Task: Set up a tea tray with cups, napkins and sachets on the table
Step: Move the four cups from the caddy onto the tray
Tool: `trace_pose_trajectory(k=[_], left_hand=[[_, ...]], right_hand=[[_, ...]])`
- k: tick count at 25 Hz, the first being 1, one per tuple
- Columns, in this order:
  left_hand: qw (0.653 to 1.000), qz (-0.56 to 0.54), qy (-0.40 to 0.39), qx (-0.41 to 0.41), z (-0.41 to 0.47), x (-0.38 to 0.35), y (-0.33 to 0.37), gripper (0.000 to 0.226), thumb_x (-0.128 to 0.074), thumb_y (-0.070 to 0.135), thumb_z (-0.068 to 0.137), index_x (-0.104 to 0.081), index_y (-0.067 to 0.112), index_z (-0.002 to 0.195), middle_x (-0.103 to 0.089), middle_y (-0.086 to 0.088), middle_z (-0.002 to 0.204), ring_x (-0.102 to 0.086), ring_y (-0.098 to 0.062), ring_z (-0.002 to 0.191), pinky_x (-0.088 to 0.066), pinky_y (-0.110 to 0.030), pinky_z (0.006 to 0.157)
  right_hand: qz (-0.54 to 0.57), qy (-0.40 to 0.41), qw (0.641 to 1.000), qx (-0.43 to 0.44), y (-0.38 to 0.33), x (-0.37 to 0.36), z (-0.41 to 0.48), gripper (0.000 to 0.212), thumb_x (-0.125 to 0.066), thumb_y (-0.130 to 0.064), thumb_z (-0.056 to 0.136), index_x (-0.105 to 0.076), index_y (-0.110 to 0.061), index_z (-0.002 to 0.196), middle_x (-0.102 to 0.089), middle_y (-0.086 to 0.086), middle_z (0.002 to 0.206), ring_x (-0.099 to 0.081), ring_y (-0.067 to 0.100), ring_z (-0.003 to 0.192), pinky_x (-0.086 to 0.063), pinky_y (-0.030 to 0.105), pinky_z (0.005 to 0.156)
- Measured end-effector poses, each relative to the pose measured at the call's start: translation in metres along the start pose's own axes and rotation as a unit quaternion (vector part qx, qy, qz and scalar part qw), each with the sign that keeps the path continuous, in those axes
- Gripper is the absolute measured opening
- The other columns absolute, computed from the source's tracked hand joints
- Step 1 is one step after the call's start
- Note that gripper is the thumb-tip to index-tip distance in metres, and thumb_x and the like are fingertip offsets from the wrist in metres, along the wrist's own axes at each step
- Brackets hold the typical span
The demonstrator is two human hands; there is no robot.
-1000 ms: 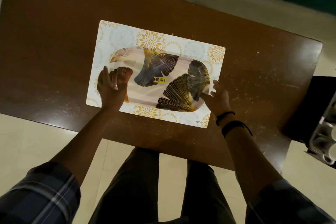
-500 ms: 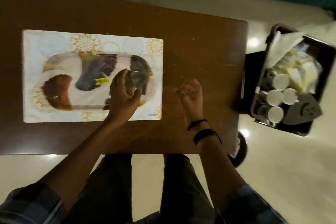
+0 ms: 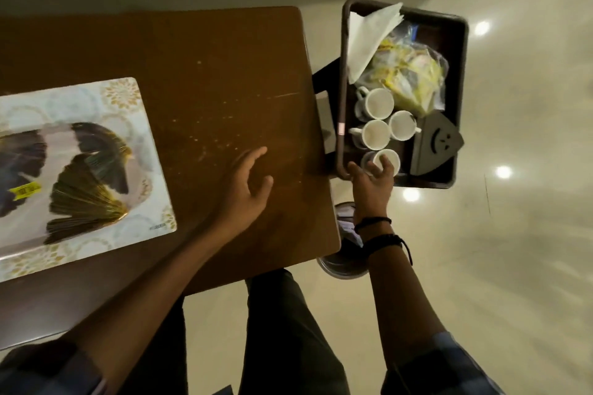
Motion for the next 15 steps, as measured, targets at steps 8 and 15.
trace_pose_trajectory(k=[8,15], left_hand=[[0.966,0.199,-0.116,-0.121,0.076,-0.118,0.066,0.067,-0.059,0.014,0.091,-0.026,0.021,0.149,-0.021,0.001,0.159,-0.01,-0.018,0.148,-0.013,-0.032,0.118],[0.888,0.37,-0.135,-0.236,0.126,-0.178,0.092,0.065,-0.06,0.001,0.081,-0.034,0.002,0.14,-0.03,-0.018,0.15,-0.036,-0.035,0.135,-0.03,-0.04,0.112]], right_hand=[[-0.294,0.023,0.951,0.088,0.002,0.043,0.075,0.074,-0.082,-0.028,0.068,-0.047,-0.013,0.132,-0.052,0.013,0.133,-0.045,0.032,0.126,-0.037,0.042,0.105],[-0.238,0.015,0.964,0.117,0.01,0.047,0.083,0.053,-0.083,-0.029,0.066,-0.057,-0.018,0.111,-0.066,0.002,0.112,-0.062,0.022,0.101,-0.045,0.029,0.08]])
Point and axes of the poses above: each hand's wrist, its own z-axis towards the middle knuckle, its own x-axis out of the back of the hand, y = z × x, the point moved 6 cm from there along z, towards the middle knuckle
